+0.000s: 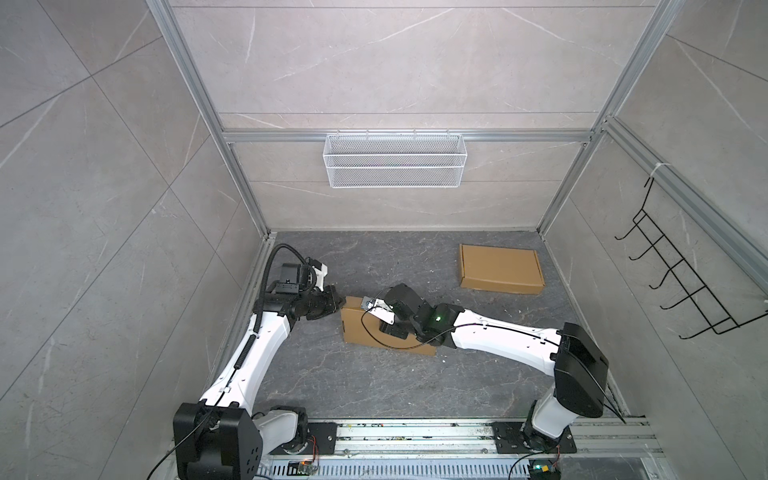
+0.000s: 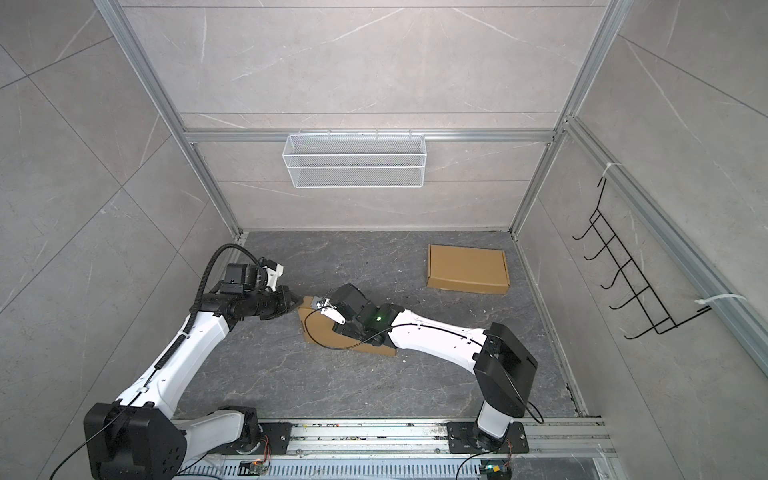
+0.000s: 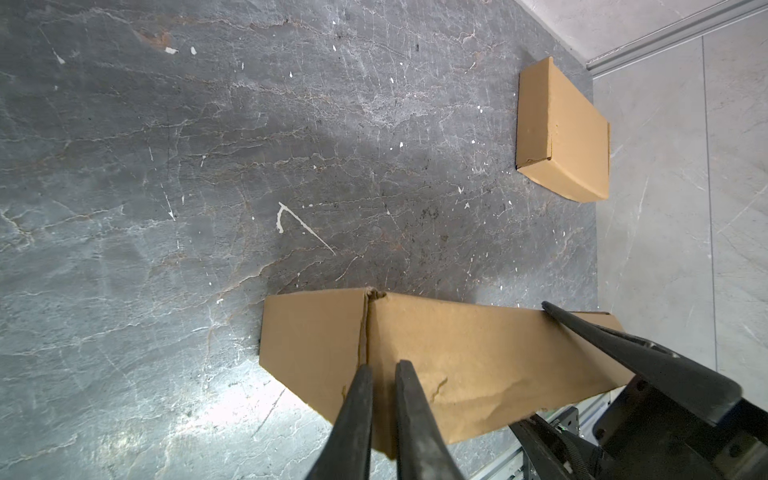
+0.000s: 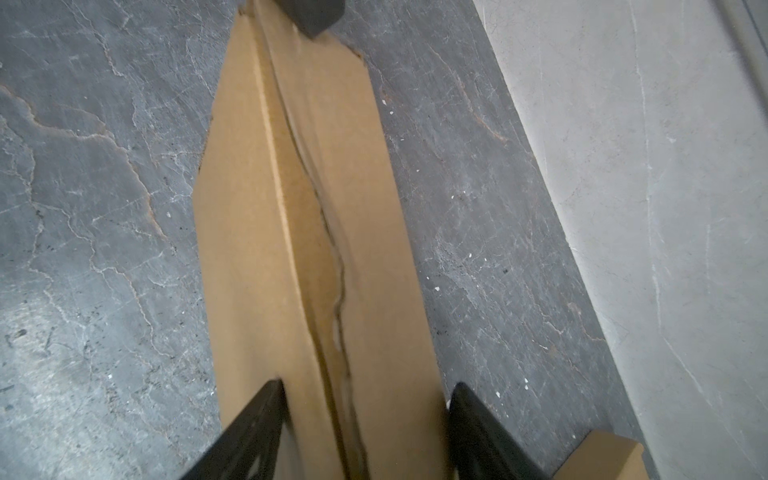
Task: Fold the paper box
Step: 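Lift the right gripper off the box and swing it to the box's far end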
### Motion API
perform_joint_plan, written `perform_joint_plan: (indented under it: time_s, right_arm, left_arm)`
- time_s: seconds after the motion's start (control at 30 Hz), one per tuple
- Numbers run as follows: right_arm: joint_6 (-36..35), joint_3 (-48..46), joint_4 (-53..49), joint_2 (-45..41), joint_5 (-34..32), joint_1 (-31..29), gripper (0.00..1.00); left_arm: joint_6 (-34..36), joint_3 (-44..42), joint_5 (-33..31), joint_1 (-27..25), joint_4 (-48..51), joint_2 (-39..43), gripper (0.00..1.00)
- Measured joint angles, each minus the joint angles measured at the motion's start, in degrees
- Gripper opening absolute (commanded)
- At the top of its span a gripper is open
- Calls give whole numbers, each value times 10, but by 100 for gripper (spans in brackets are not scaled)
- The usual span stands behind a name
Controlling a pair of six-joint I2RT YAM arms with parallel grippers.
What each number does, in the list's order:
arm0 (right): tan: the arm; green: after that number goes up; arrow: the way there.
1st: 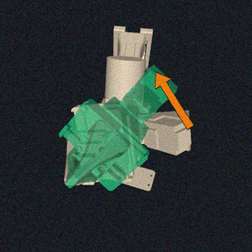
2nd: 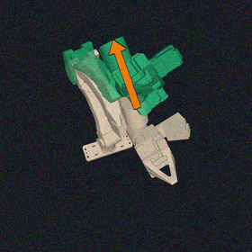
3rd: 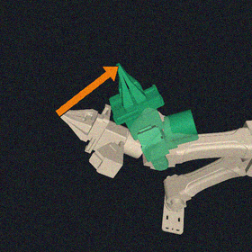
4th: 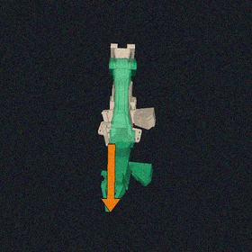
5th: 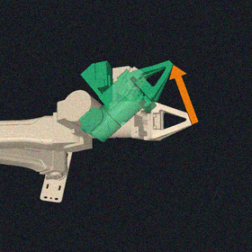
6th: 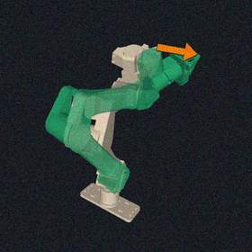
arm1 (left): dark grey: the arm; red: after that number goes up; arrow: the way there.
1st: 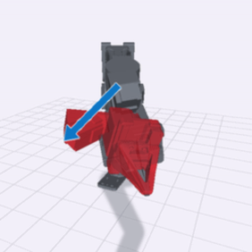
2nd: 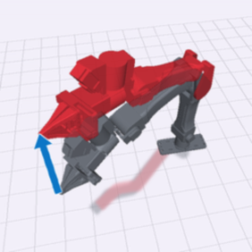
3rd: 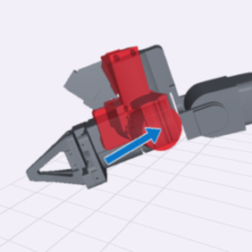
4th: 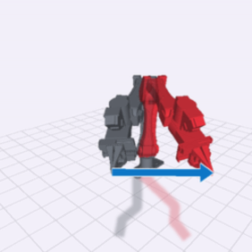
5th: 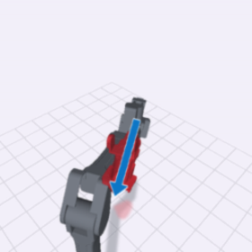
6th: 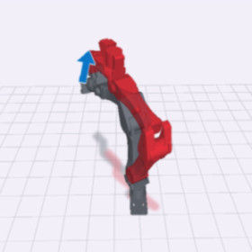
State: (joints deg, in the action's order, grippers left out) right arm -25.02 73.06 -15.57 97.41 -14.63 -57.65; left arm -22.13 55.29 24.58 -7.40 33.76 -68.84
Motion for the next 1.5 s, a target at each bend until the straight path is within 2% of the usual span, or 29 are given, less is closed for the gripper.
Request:
perform_joint_plan:
  time_s: [0.3, 0.47, 0.77, 0.87, 1.03, 1.3, 1.5]
  right_arm:
    - [0, 0, 0, 0, 0, 0, 65]
    - [0, 0, 0, 0, -1, 0, 65]
    - [0, 0, 0, 0, -2, 0, 65]
    - [0, 0, 0, 0, -2, 0, 65]
    - [0, 0, 0, 0, -2, -1, 66]
    - [5, 10, -23, 2, -2, -1, 74]
    - [55, 23, -47, -11, 16, 8, 76]
  left_arm:
    - [10, 10, -10, -1, 16, 1, 17]
    - [8, 44, -21, -1, 48, 0, 29]
    - [13, 71, -18, -1, 50, -31, 35]
    - [17, 56, -17, -1, 50, -31, 35]
    - [28, 23, 4, 3, 30, -30, 26]
    - [29, 14, 16, 3, 11, -26, 24]
    - [29, 14, 16, 3, 11, -26, 25]
